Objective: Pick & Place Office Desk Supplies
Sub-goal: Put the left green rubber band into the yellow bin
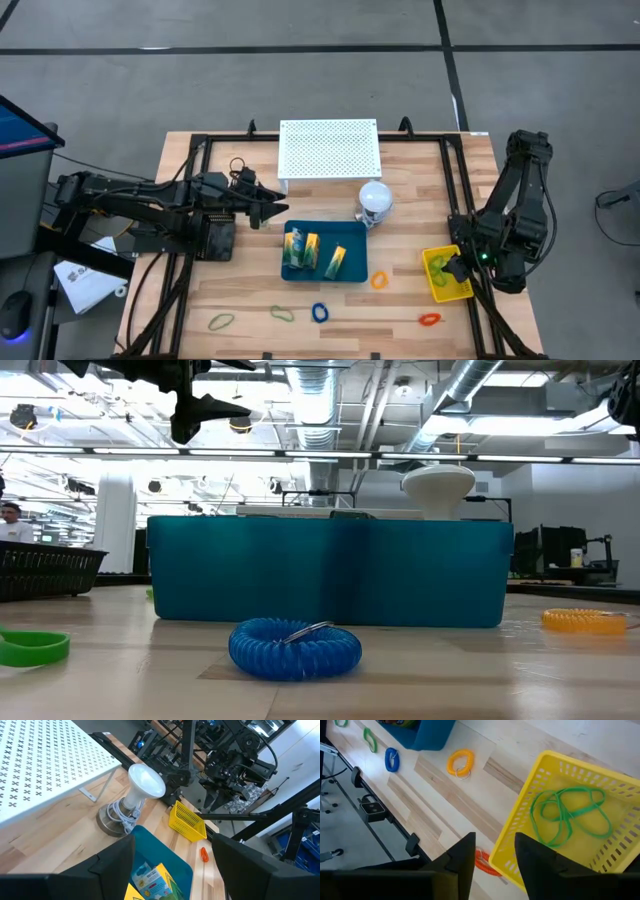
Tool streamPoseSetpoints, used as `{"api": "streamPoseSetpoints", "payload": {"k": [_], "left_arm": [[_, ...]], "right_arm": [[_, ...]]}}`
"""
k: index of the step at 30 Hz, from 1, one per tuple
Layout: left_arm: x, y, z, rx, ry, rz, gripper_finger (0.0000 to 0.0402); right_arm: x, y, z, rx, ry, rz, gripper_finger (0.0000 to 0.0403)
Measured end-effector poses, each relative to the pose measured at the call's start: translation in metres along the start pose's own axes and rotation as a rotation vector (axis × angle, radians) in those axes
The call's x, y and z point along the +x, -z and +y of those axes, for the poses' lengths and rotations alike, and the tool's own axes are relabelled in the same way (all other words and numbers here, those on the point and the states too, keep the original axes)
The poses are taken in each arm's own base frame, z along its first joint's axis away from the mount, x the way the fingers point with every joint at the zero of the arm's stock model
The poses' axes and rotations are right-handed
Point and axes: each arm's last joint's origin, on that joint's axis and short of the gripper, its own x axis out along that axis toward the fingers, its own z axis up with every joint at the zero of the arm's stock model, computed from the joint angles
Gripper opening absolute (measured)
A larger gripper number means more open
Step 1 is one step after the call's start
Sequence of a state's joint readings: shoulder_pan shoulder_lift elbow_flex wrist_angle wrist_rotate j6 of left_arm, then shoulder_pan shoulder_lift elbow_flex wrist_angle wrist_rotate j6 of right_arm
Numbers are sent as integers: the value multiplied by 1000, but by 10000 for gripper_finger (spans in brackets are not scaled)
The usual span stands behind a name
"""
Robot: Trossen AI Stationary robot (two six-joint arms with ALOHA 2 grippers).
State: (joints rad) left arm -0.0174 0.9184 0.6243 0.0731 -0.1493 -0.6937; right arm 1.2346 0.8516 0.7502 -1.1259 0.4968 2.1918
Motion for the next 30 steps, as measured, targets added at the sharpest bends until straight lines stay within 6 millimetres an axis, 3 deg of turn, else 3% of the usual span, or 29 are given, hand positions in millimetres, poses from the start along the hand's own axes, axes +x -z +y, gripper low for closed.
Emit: {"api": "streamPoseSetpoints", "payload": {"k": [17, 22, 30], "left_arm": [[0, 4, 0, -28, 23, 59, 260], [-3, 20, -4, -66, 23, 199, 260], [-25, 68, -24, -146, 26, 575, 260]], "right_arm": [[3, -4, 2, 28, 6, -25, 128], [2, -4, 3, 30, -2, -19, 128], [3, -2, 5, 35, -23, -9, 128]]}}
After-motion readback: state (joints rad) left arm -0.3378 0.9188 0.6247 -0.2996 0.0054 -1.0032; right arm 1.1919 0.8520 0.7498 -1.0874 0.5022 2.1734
